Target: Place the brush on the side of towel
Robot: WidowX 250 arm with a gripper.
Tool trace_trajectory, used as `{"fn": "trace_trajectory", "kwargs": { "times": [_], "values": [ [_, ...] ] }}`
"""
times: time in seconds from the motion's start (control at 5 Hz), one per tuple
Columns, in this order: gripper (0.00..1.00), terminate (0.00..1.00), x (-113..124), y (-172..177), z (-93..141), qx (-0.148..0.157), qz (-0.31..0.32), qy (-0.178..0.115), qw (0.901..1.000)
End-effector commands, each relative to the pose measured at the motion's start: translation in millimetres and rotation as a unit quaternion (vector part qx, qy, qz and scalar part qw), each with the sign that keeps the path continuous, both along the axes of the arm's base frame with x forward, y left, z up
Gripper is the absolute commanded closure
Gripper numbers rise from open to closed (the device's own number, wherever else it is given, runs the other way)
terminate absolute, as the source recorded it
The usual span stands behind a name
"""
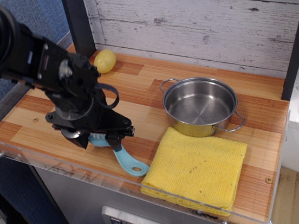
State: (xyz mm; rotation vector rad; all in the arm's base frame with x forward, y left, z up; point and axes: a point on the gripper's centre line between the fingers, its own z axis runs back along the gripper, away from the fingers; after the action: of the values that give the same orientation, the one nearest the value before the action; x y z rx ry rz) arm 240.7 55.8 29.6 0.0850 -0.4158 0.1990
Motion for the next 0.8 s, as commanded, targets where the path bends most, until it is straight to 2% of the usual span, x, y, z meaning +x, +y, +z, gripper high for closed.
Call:
{"fn": "trace_trajectory", "kwargs": {
  "times": [0.0, 0.2, 0.6],
  "values": [
    [1.0, 0.0, -7.9, 14.2, 10.1, 0.02, 0.008, -0.019, 0.9996],
    [0.0, 0.0, -6.2, 16.0, 14.1, 0.013, 0.011, -0.008, 0.9998],
    [0.0, 0.0, -5.8, 14.8, 19.0, 0.015, 0.01, -0.01, 0.9998]
  ]
}}
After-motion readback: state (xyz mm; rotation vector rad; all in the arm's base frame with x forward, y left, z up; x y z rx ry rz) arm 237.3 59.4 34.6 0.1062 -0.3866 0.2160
